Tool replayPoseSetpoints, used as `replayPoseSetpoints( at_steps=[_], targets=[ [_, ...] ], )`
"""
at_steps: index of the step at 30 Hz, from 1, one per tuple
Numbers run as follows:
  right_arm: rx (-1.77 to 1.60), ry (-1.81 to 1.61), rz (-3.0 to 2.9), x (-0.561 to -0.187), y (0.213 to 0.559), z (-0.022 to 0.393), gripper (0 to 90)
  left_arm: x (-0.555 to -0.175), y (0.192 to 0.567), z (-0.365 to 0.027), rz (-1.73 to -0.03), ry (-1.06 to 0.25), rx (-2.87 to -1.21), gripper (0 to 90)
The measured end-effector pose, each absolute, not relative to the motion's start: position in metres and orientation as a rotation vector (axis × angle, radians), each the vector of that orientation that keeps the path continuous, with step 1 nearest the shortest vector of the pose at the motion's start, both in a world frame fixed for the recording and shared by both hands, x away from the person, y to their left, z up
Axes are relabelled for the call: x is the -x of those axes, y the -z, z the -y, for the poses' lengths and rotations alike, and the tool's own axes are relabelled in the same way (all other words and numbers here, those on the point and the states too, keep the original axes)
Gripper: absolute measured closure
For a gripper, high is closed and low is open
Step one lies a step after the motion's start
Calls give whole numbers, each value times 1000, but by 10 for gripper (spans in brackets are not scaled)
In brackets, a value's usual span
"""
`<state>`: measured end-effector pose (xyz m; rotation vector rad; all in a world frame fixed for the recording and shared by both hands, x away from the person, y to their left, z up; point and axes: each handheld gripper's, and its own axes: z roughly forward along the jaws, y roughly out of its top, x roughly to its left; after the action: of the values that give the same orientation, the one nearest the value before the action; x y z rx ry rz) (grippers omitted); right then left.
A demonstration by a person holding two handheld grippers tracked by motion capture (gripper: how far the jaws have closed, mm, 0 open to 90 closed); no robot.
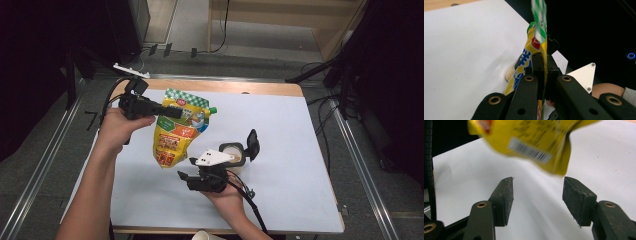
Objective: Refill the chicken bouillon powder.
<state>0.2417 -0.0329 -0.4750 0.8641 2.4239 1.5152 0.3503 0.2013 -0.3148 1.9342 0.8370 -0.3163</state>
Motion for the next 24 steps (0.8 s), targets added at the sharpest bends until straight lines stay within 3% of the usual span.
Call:
replayPoseSetpoints(
  at_steps=[13,24],
  targets=[
    [-852,-1510,-2450,-241,479,29,421,-361,323,-221,-938,180,-1875,900],
    [-841,-1501,-2477,-239,481,26,421,-385,352,-224,-995,58,-1855,900]
  ],
)
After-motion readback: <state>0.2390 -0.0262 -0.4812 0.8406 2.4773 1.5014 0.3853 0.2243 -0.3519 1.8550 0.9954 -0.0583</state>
